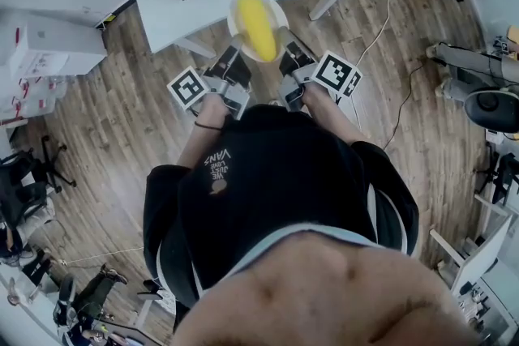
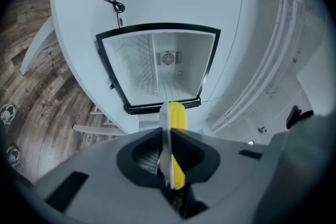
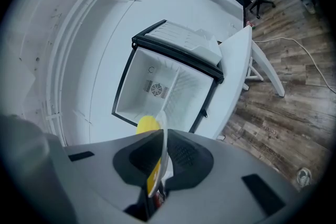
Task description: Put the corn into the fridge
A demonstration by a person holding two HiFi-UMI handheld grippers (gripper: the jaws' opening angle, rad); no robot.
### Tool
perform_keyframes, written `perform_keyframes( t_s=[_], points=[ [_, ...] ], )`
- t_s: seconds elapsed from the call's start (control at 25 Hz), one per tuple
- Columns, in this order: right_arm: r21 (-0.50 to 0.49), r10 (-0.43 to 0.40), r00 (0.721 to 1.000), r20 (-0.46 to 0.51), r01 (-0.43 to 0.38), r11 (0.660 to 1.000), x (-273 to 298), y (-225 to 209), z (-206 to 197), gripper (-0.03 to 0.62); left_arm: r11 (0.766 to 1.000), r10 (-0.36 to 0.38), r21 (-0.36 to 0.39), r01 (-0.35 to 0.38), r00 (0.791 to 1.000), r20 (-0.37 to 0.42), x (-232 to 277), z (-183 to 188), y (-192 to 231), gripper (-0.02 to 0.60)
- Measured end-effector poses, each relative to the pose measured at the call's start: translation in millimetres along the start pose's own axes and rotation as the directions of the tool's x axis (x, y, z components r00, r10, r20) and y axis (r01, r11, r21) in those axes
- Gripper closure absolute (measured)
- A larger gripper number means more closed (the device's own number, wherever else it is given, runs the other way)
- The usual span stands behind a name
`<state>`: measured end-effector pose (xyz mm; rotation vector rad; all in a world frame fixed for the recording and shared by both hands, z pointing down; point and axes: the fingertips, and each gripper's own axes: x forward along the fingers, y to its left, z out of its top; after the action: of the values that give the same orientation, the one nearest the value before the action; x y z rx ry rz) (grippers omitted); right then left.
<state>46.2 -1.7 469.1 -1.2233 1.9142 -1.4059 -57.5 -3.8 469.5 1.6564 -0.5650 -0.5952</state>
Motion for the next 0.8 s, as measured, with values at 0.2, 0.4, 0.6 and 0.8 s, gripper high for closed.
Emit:
perform_keyframes(
  t_s=[0.2, 0.4, 0.6, 0.8],
  points=[
    [0.0, -0.001, 1.0, 0.019, 0.001, 1.0, 27.0, 6.7, 6.3, 0.568, 1.0, -0.003, 0.003, 0.003, 1.0, -0.019, 10.1, 28.6, 1.5, 0.529],
    [0.002, -0.013, 0.999, 0.04, 0.013, 1.0, 55.7, 7.5, 13.5, 0.568, 1.0, -0.013, 0.004, 0.013, 0.999, -0.043, 24.4, 57.6, 5.7, 0.529],
    [0.008, -0.027, 0.997, 0.067, 0.026, 1.0, 78.5, 7.4, 22.1, 0.568, 1.0, -0.023, 0.013, 0.024, 0.997, -0.072, 38.7, 81.4, 6.9, 0.529],
    [0.006, -0.017, 0.995, 0.099, 0.016, 1.0, 99.3, 10.7, 27.6, 0.568, 0.999, -0.031, 0.004, 0.032, 0.994, -0.104, 50.1, 101.5, 10.2, 0.529]
  ],
)
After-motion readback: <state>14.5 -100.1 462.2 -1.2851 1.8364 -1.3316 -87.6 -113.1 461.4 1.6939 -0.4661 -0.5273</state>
